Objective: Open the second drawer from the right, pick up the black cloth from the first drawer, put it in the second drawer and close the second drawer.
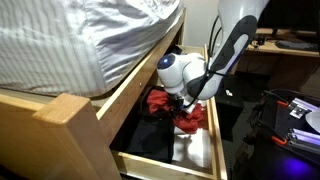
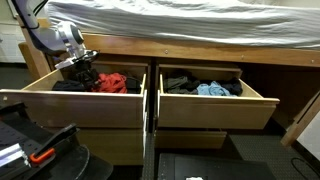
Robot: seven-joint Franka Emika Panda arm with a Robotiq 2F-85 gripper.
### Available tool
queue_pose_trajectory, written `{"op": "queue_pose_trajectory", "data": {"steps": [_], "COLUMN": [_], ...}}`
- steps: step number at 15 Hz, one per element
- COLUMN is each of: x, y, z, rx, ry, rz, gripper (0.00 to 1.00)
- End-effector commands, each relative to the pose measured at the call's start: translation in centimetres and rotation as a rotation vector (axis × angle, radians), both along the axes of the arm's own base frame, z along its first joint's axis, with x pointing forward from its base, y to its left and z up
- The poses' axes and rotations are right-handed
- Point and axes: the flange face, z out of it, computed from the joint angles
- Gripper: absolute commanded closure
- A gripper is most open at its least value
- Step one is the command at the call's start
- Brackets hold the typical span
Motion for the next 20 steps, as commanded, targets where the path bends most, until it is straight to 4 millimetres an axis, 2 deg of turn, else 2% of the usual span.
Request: {"op": "queue_pose_trajectory", "data": {"steps": [1, 4, 9, 15, 16, 17, 18, 20], "x": [-0.1, -0.1, -1.0, -0.8, -0.3, -0.1, -0.3, -0.6], "y": [1.9, 3.0, 4.5, 4.8, 5.1, 5.6, 7.0, 9.0], "z": [-2.2, -3.4, -3.8, -3.8, -4.4, -4.9, -5.6, -6.6], "rx": [0.047, 0.060, 0.163, 0.166, 0.161, 0.150, 0.127, 0.100], "ry": [0.091, 0.144, 0.067, 0.071, 0.093, 0.098, 0.108, 0.118], "rz": [0.173, 0.328, 0.503, 0.491, 0.500, 0.533, 0.640, 0.731], "gripper": [0.00, 0.00, 0.00, 0.00, 0.00, 0.00, 0.00, 0.00]}}
